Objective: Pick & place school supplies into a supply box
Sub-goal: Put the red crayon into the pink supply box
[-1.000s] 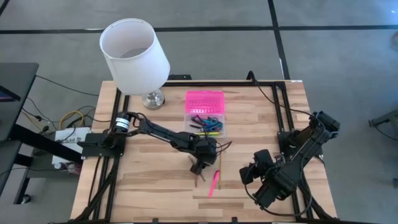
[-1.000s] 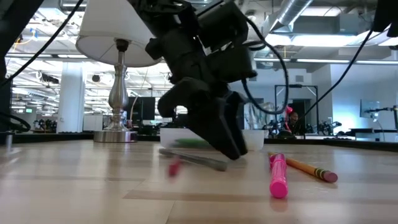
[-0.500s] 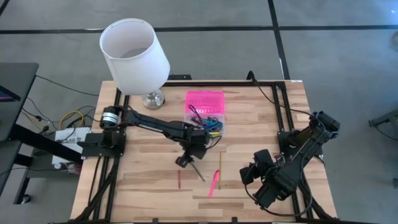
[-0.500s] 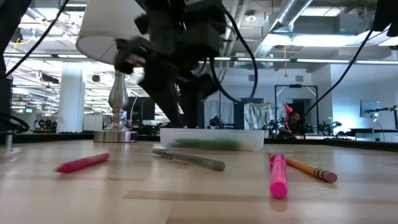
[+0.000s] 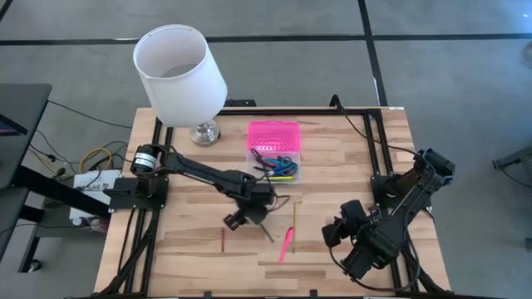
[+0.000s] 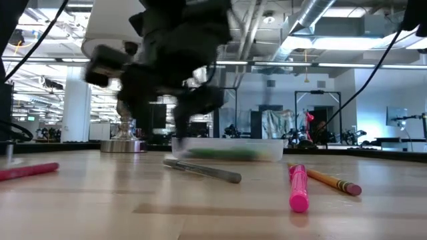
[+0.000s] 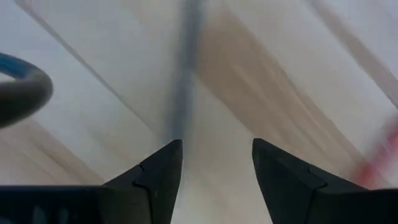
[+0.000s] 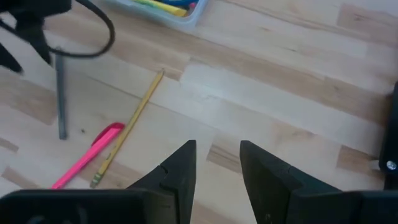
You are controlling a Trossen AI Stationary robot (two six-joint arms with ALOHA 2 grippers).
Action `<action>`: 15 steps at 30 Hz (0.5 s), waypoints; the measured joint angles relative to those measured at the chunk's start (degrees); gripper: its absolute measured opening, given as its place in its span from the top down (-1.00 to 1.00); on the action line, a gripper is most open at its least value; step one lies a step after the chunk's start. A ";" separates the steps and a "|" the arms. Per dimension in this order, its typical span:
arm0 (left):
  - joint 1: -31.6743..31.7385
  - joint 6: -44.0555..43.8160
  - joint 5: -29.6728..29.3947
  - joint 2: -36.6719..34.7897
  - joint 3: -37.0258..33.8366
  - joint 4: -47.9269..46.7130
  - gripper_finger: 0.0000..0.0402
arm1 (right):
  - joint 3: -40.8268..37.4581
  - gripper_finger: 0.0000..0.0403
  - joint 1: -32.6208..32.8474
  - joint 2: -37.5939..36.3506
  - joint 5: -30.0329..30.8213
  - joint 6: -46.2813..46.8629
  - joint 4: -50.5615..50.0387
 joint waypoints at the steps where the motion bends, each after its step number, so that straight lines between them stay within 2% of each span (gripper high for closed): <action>1: 0.04 0.02 0.31 -0.04 -0.02 -4.08 0.06 | 0.00 0.41 0.26 0.00 -0.09 0.00 0.00; 7: -1.52 0.48 3.39 -0.25 -0.02 -22.23 0.06 | 0.00 0.41 0.47 0.00 -0.10 -0.03 -0.12; 15: -7.08 -3.42 4.03 -4.68 -2.08 -22.64 0.06 | 0.00 0.41 1.20 -0.02 -0.03 -0.07 -1.79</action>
